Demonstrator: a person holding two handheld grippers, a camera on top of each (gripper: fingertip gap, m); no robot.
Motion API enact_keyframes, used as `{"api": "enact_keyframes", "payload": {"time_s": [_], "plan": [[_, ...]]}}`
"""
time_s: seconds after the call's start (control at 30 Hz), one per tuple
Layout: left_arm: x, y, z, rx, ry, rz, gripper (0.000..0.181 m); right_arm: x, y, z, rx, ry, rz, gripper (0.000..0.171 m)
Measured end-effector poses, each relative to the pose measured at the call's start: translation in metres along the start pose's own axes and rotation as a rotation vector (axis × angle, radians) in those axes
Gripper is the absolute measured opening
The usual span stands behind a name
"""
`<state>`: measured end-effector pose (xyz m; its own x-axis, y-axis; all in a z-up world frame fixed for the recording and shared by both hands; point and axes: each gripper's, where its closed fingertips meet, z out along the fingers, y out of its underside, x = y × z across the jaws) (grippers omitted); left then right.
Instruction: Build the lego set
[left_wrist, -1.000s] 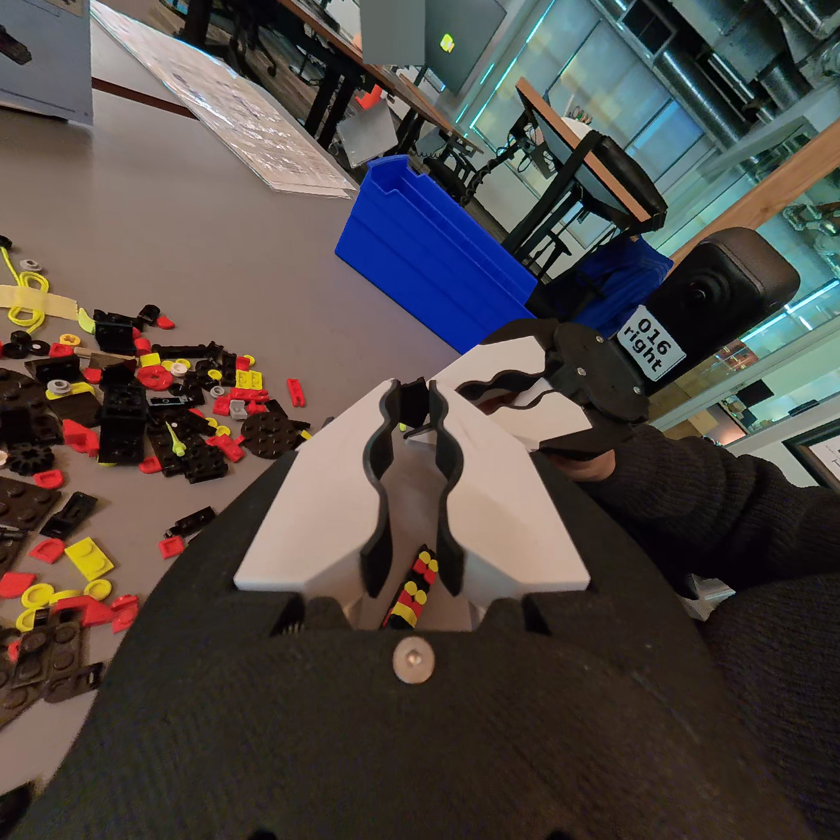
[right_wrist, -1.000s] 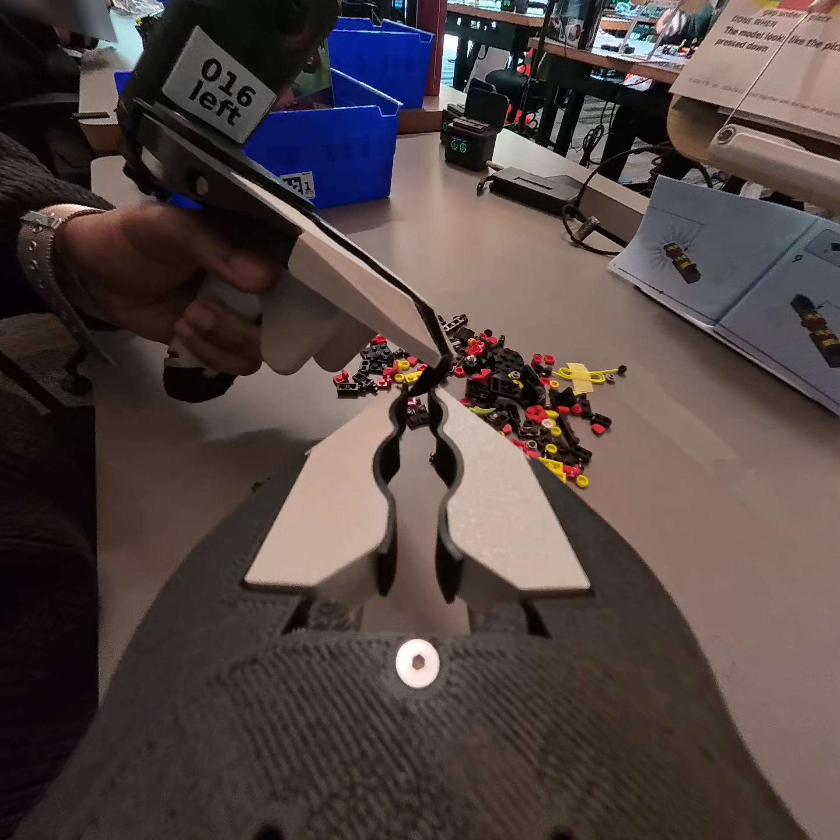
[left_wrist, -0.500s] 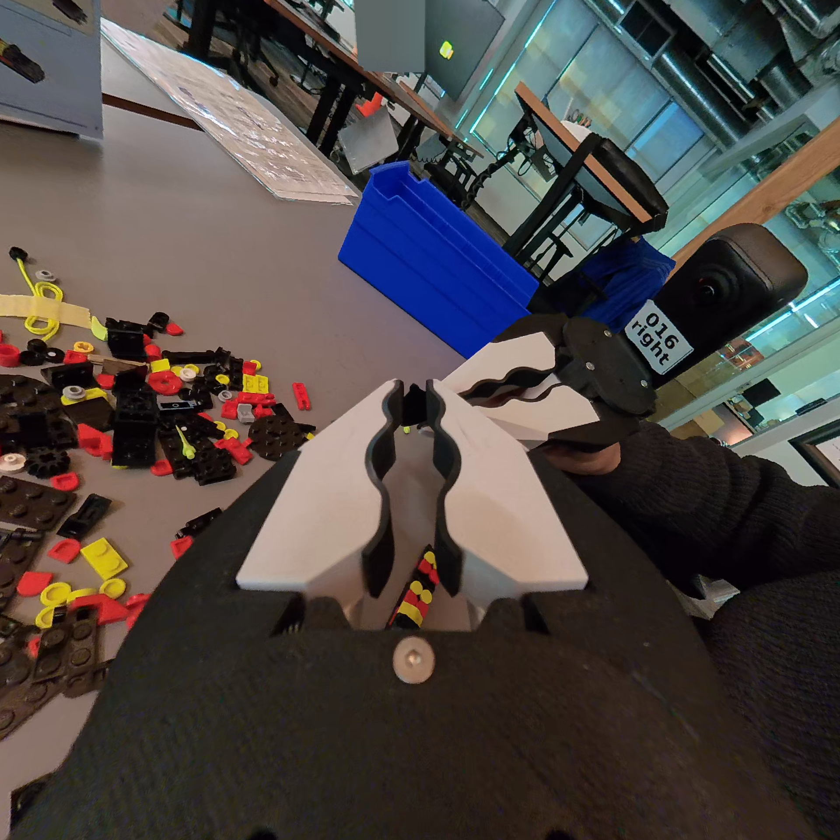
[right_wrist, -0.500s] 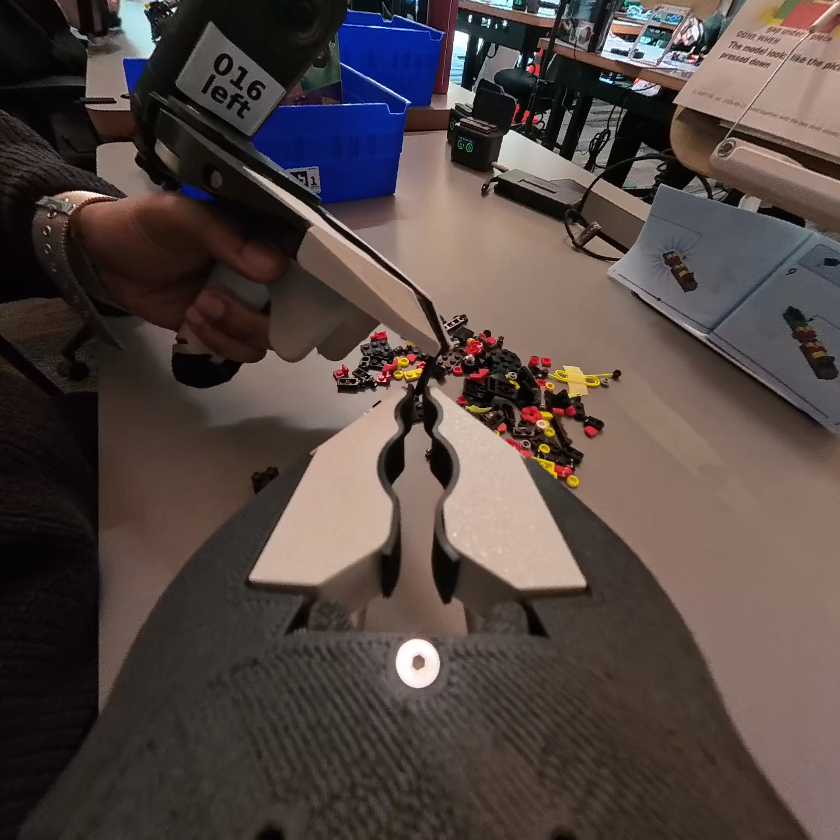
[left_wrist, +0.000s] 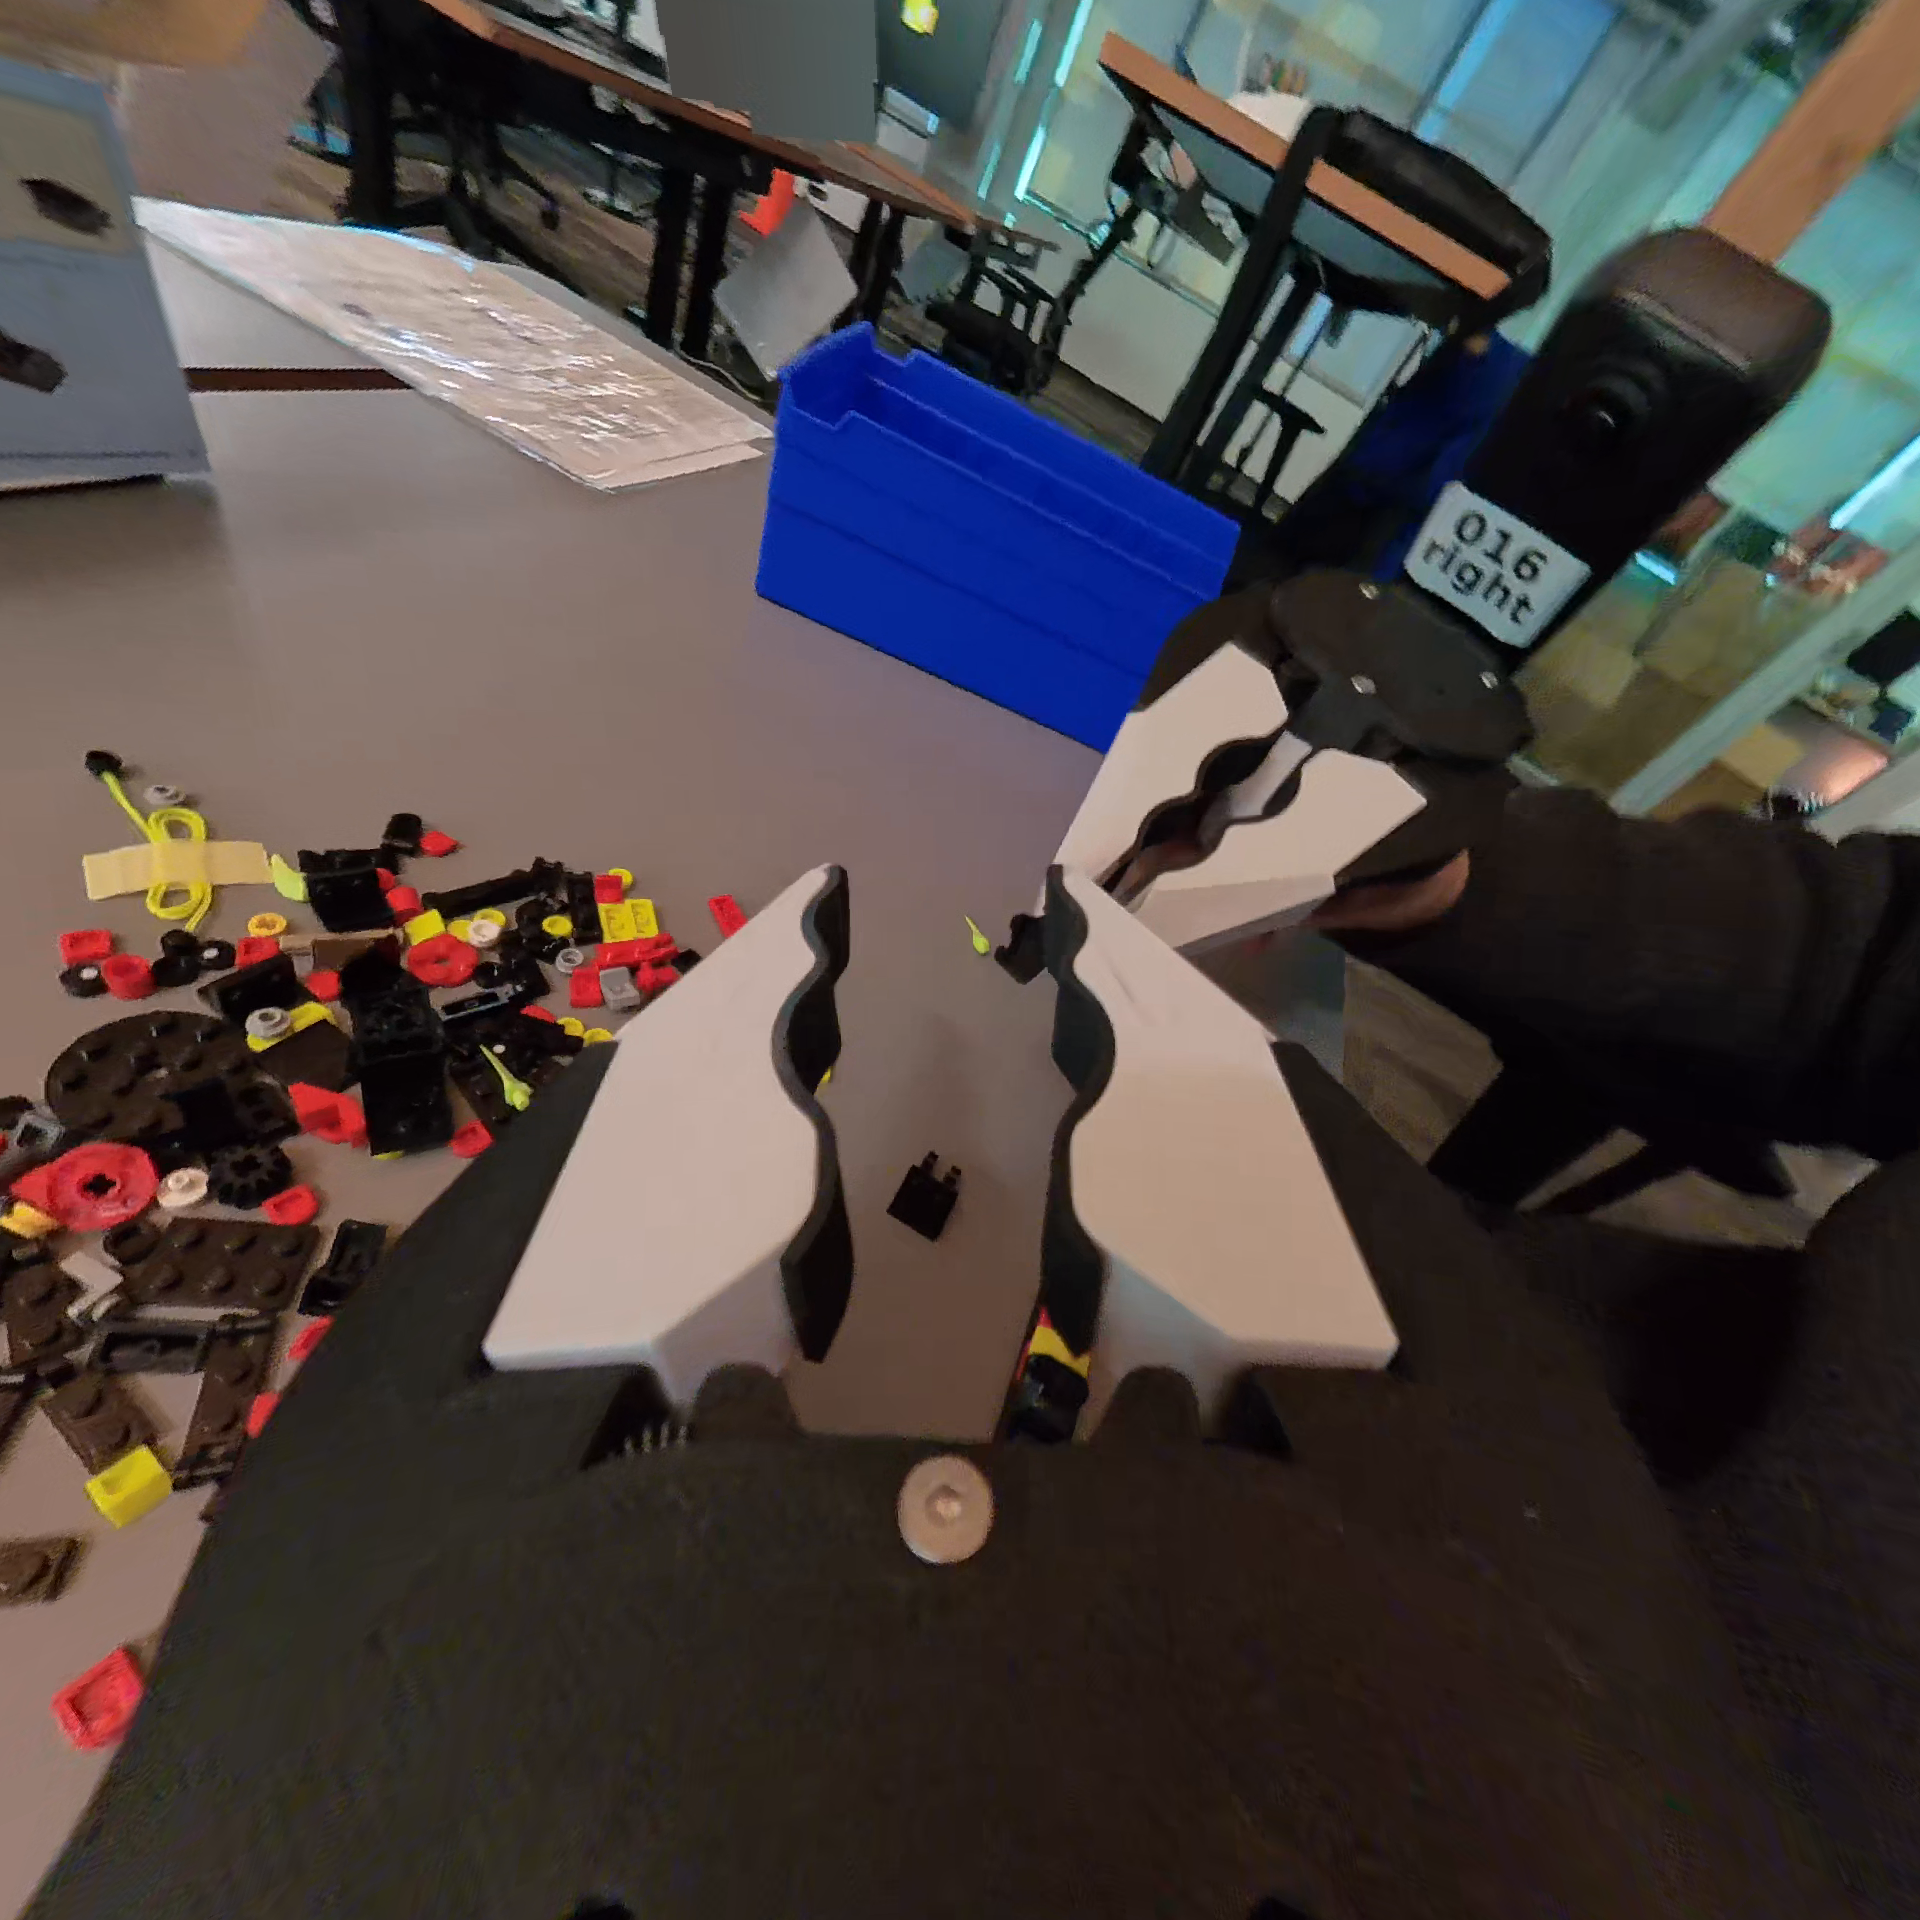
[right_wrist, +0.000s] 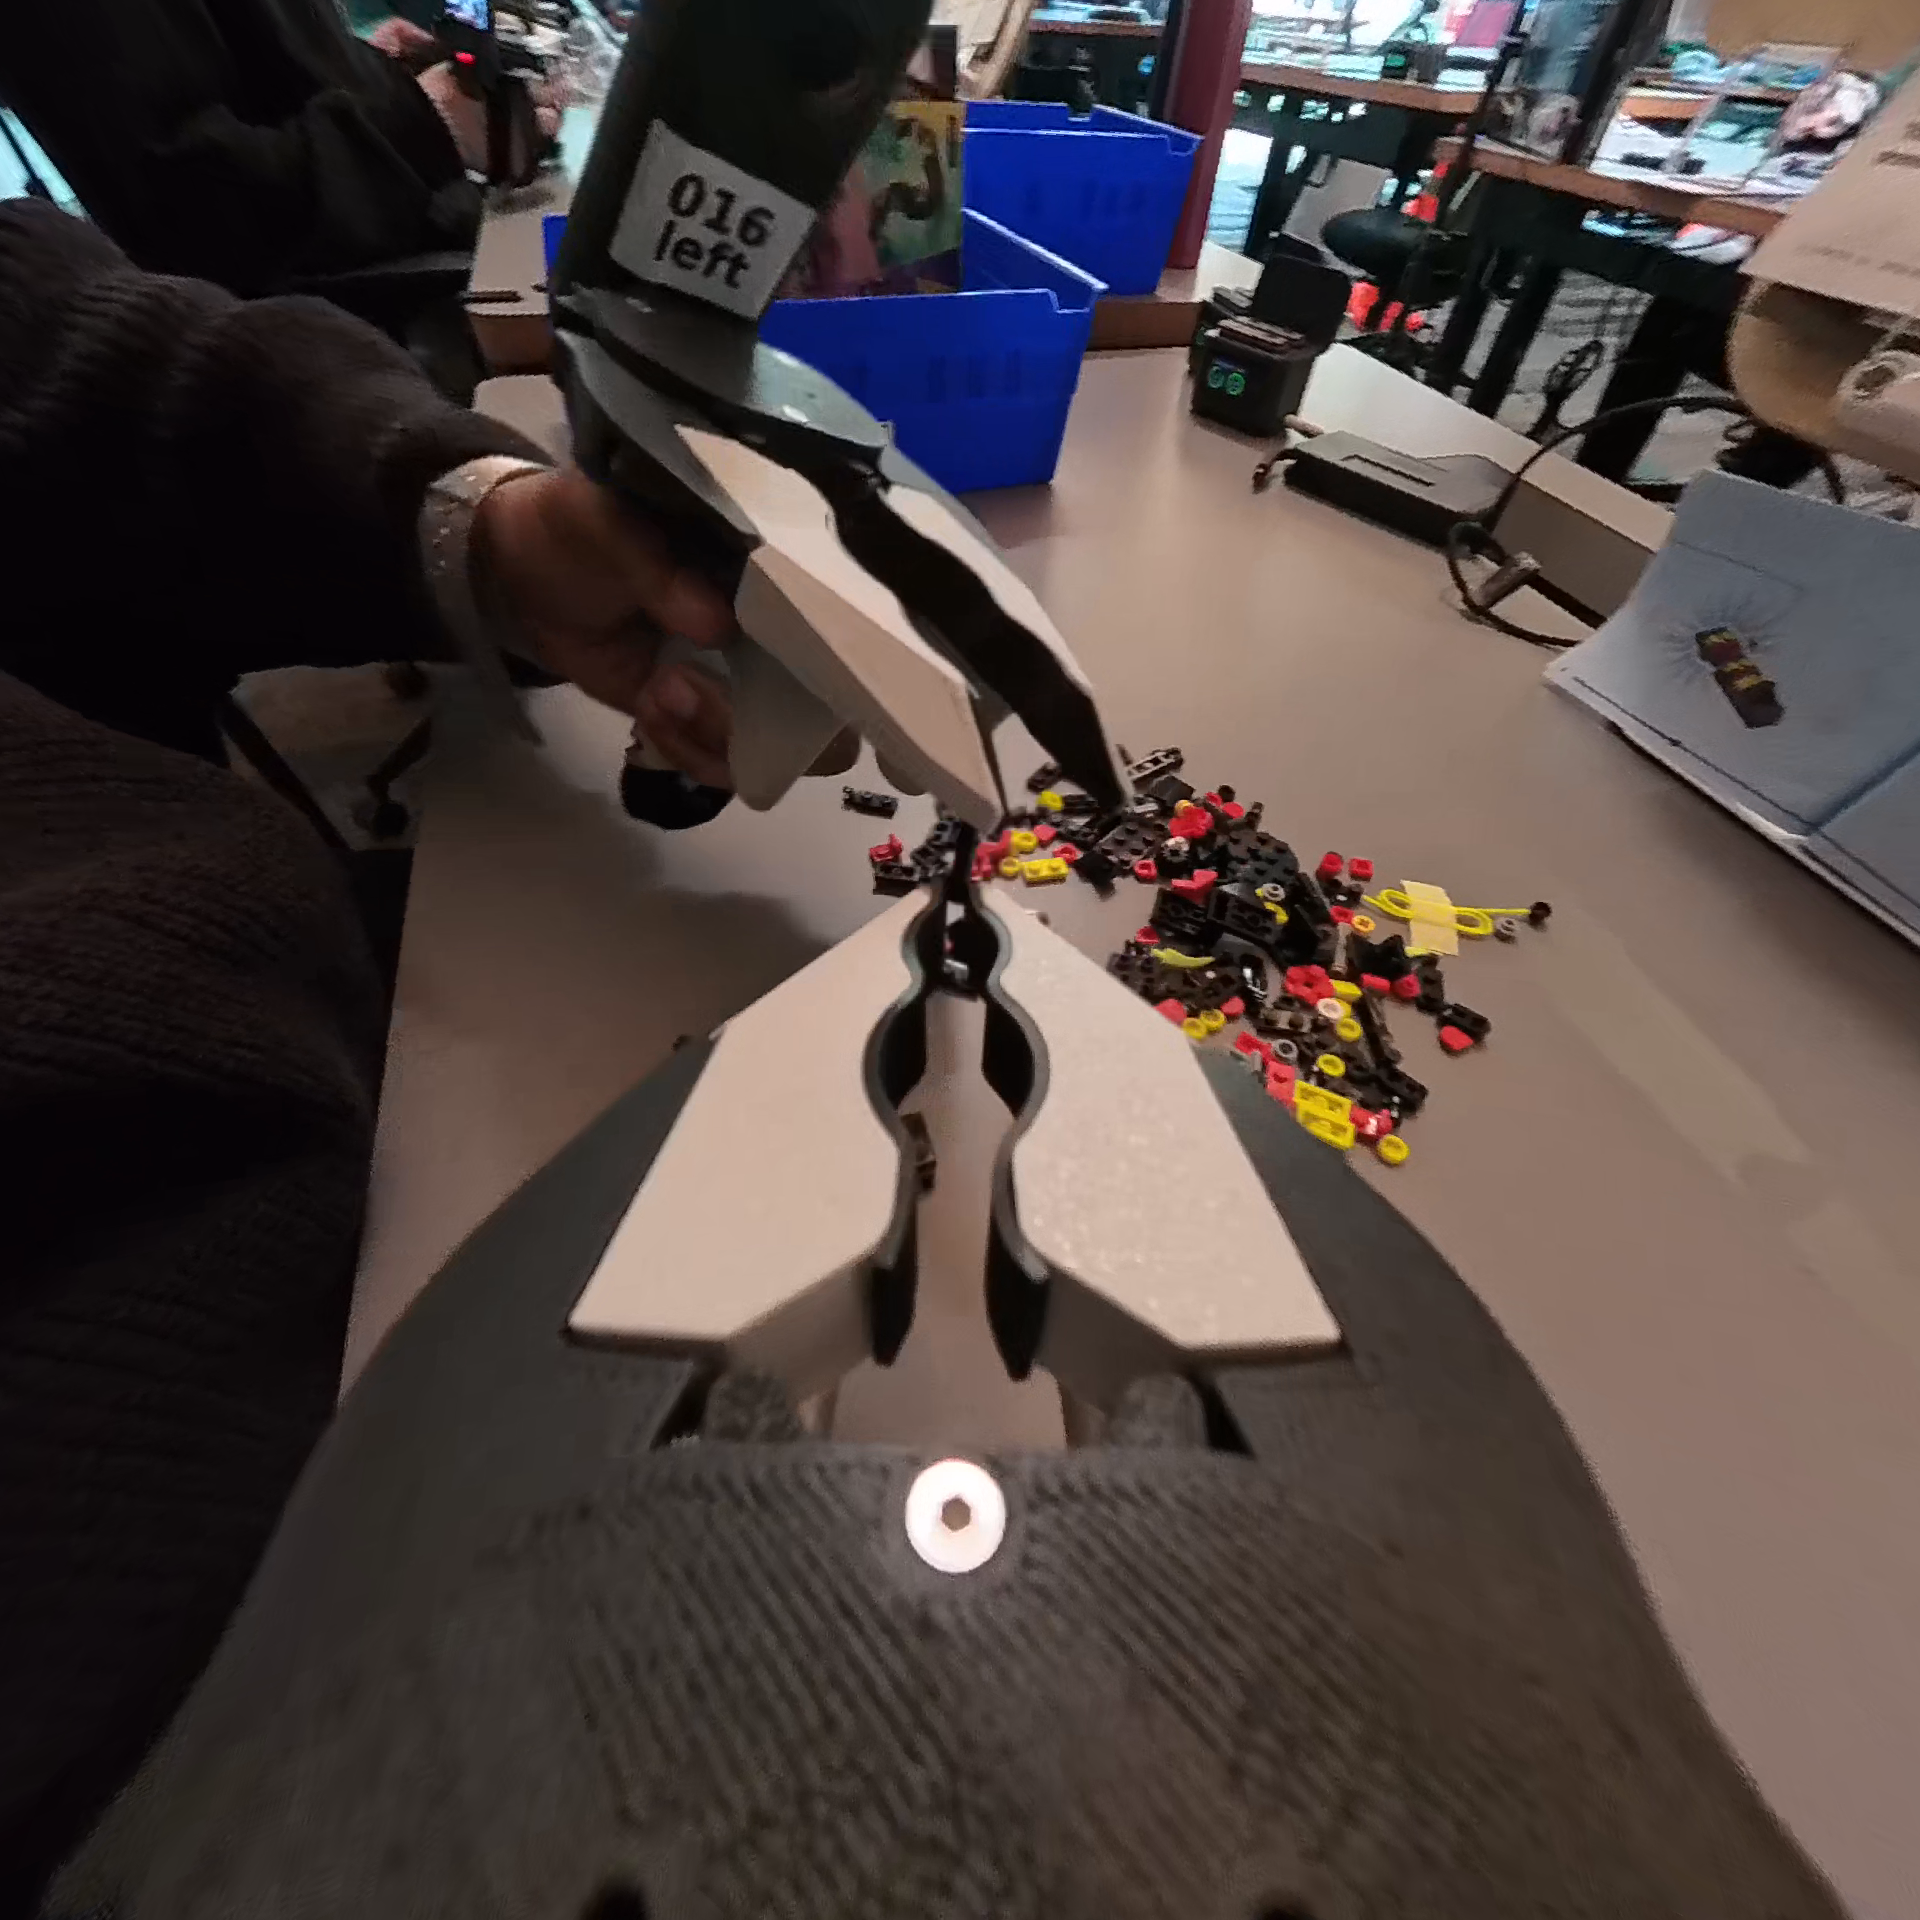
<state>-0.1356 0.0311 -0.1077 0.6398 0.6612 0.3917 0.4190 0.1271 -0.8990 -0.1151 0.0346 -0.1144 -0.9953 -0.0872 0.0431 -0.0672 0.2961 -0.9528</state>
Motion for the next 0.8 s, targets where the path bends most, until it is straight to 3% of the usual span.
{"api": "enact_keyframes", "payload": {"time_s": [0.03,0.43,0.8], "plan": [[0.002,0.002,0.0,-0.011,0.009,0.02,0.036,-0.002,0.001,0.0,-0.003,-0.021,-0.002,0.001],[0.024,0.011,0.0,-0.046,0.14,0.086,0.026,-0.008,-0.002,-0.006,0.032,-0.136,0.078,0.002],[0.02,0.017,0.004,-0.063,0.1,0.14,0.031,0.004,0.013,-0.017,-0.013,-0.139,0.058,0.002]]}}
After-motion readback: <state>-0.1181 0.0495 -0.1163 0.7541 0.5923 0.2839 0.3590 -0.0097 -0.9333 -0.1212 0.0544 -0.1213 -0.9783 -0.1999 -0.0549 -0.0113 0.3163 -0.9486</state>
